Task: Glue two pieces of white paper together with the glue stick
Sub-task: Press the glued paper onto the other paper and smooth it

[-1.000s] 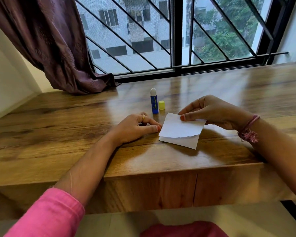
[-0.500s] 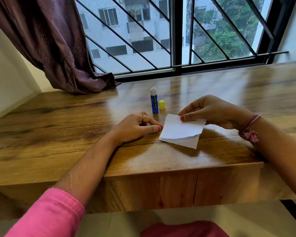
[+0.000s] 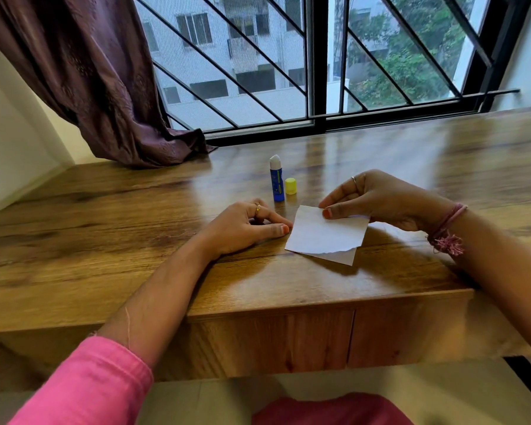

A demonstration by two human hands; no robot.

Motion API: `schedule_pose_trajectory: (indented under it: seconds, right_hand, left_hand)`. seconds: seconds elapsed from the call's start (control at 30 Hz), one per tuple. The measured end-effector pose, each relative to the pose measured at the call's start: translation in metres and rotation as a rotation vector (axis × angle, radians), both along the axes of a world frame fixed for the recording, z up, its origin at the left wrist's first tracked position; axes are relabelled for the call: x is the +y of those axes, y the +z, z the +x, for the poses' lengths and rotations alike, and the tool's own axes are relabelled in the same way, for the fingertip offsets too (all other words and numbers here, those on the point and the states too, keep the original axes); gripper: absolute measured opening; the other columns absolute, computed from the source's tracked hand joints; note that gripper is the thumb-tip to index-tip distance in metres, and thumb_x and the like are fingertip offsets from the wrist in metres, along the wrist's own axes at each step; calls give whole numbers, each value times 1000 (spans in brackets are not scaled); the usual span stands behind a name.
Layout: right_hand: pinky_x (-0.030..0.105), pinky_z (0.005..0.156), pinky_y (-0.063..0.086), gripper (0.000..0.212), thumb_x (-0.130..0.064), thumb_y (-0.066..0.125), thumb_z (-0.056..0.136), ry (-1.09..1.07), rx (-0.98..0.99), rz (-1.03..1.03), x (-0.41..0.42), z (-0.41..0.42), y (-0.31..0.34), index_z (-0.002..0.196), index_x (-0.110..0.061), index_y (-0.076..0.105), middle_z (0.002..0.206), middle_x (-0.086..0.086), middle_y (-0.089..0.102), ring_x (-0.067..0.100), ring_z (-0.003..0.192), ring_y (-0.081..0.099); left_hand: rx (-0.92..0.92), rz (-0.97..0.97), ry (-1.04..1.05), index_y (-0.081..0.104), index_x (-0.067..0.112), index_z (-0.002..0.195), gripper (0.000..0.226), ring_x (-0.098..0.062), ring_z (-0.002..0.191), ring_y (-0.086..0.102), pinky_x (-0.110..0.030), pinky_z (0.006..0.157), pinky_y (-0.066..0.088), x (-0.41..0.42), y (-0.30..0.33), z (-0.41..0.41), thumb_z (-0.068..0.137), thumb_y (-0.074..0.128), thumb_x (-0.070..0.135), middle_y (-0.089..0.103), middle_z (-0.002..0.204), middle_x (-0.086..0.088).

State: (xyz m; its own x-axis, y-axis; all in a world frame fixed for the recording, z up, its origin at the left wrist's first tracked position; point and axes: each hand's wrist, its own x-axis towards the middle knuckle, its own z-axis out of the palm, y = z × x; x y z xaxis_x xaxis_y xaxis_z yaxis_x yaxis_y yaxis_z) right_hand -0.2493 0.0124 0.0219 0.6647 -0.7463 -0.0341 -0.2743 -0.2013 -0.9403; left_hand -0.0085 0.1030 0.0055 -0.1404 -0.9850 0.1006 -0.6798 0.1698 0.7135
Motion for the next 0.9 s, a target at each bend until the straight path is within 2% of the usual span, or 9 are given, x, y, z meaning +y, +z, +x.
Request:
schedule_pose_trajectory:
  seconds: [0.13,0.27,0.33,0.43,0.6,0.8,0.9]
  right_hand:
    - [23,60,57,17,-11,75,74,-10,5,-4,0,1,-1,90,-9,75,87,11,76,22,78,72]
    - [22,59,57,16,-13,76,74,-22,13,-34,0,1,-1,89,-12,76,84,9,76,20,75,72]
    - [20,58,56,15,-12,76,74,-22,7,-26,1,1,-1,89,-11,75,83,8,76,18,73,72]
    - [18,56,54,14,-12,75,75,-19,8,-30,1,2,-1,89,-11,75,80,6,76,15,69,72]
    - [19,57,55,15,-12,75,74,-21,9,-37,2,2,-1,88,-12,75,81,7,76,16,71,72]
    - [20,59,56,16,-12,76,73,-22,14,-43,2,1,-1,90,-11,75,85,10,76,18,73,72]
    - [21,59,56,15,-12,75,73,-19,20,-36,1,1,-1,88,-13,75,85,10,76,18,73,72]
  left_hand:
    - [6,-5,2,74,37,96,15,-6,96,56,-5,72,37,0,0,0,82,70,36,59,102,8]
    - [6,-5,-2,74,36,96,15,-12,97,57,-17,80,41,0,0,0,82,70,34,60,102,4]
    - [8,1,-2,74,36,96,15,-11,96,57,-18,79,41,0,0,0,82,70,34,60,101,5]
    - [11,6,-1,74,35,96,15,-8,95,56,-15,76,39,-1,0,0,82,71,34,59,99,8]
    - [3,-12,-7,74,37,95,15,-2,89,55,0,69,37,-1,0,0,80,71,34,58,98,9]
    - [-15,-18,-8,75,33,97,18,1,91,54,2,69,36,-1,0,0,79,73,35,59,100,9]
    - [-22,-8,-6,75,33,98,19,-1,93,55,-2,71,38,-1,0,1,79,72,37,59,101,10]
